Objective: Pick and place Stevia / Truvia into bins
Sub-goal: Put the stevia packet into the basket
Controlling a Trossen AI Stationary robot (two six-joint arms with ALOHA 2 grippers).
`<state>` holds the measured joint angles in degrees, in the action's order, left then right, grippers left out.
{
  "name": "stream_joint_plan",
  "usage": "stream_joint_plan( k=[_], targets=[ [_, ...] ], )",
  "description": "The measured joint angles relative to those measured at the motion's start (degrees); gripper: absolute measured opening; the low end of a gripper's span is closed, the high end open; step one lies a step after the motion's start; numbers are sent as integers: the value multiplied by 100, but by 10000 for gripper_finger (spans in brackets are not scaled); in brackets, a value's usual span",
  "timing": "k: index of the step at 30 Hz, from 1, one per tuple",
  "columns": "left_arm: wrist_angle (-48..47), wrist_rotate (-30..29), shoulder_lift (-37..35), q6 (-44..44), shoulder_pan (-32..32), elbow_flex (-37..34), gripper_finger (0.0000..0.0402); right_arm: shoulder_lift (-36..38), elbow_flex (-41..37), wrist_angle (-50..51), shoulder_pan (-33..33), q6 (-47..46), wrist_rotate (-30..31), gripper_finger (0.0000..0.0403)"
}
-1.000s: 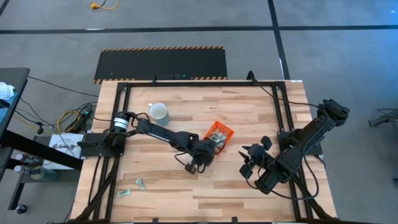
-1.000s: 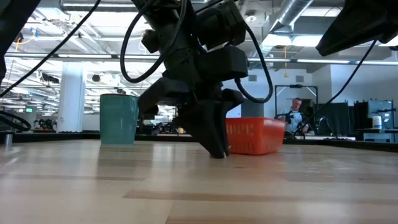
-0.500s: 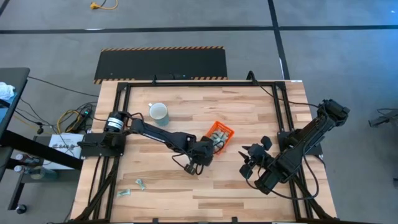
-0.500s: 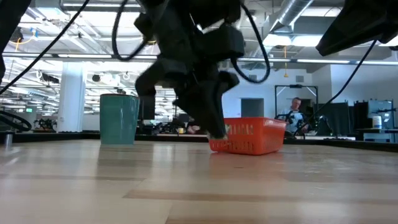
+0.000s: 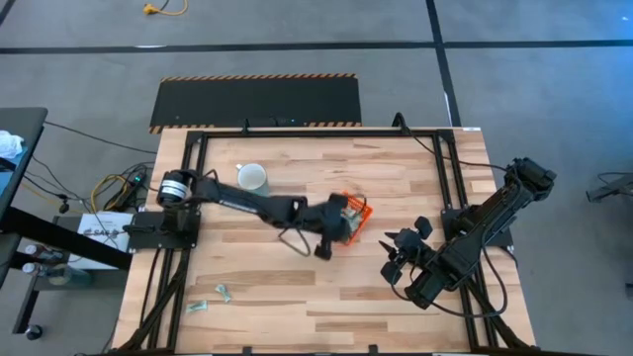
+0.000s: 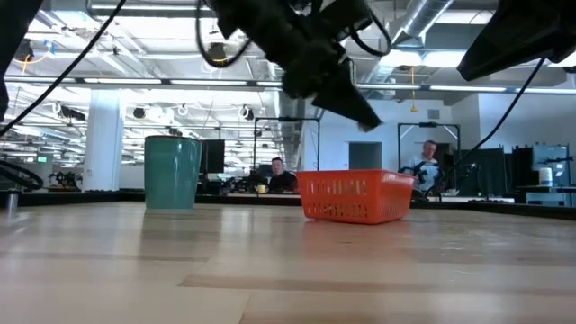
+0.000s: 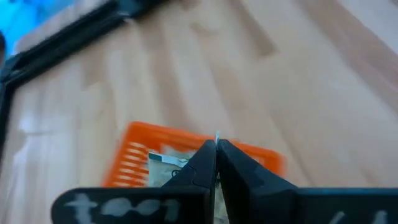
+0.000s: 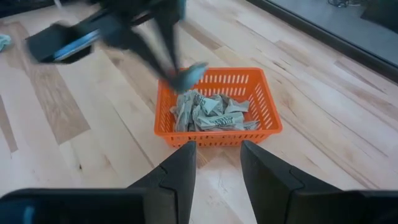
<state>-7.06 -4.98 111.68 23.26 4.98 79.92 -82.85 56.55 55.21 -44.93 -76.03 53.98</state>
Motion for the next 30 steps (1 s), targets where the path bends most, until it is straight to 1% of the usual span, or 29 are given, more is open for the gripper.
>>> stream_joint_plan(
  k=[3,8,11,15,18,23,25,28,30],
  targets=[
    [141,240,-9,-221,-323,4,0,0,0,-1,0,0,-7,118],
    [34,738,17,-570,-789,4,0,0,0,1,0,10,-7,118],
    [-53,896,94,-776,-959,4,4,0,0,1,0,11,-7,118],
    [-183,1101,96,-711,-1063,7,17,0,0,1,-2,12,-7,118],
    [-267,1129,96,-685,-1061,7,37,2,2,1,-2,13,-7,118],
    [-262,1172,96,-681,-1042,7,89,0,2,2,-2,12,-7,118],
    [-304,1172,68,-803,-1037,7,109,0,2,3,-2,13,-7,118],
    [-757,1178,-209,-1082,-1037,6,130,0,2,12,-2,13,-7,118],
    [-1401,1224,-494,-1225,-1024,13,139,0,2,21,-2,35,-9,118]
  ],
)
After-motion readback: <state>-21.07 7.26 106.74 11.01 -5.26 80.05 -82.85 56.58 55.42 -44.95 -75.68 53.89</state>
